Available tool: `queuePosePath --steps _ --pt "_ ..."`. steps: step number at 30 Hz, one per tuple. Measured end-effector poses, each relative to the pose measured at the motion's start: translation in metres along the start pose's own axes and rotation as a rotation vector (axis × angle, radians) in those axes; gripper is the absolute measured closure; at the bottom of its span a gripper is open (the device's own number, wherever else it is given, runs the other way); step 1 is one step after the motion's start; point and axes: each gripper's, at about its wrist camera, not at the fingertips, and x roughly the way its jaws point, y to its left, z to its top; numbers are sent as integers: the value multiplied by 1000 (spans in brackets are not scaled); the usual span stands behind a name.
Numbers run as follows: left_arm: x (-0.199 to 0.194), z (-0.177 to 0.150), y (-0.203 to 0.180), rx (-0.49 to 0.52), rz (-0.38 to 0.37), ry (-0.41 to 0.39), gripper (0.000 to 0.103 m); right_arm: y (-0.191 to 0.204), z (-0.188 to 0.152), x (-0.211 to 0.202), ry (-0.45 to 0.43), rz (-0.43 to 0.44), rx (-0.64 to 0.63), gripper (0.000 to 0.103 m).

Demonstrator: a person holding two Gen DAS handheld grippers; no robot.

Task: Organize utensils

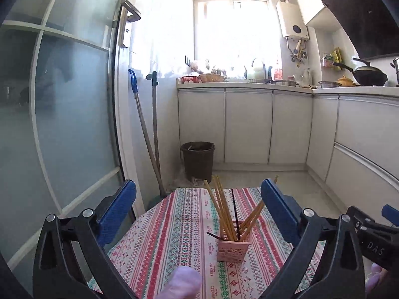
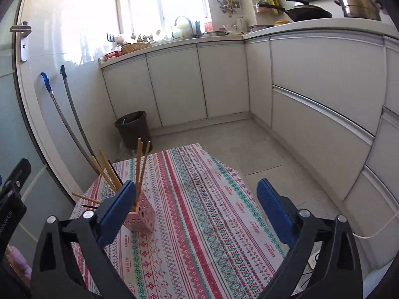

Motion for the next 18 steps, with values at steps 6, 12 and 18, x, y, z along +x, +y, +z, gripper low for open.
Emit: queuePosePath --steps 6,12,18 --pt "3 -8 -12 55 -35 108 7 -1 -9 4 67 -14 -13 7" --pt "10 -16 -20 90 -73 141 7 0 -9 1 48 -11 -34 7" --pt "12 -19 -20 78 -81 149 7 -3 -11 9 72 -17 -20 7"
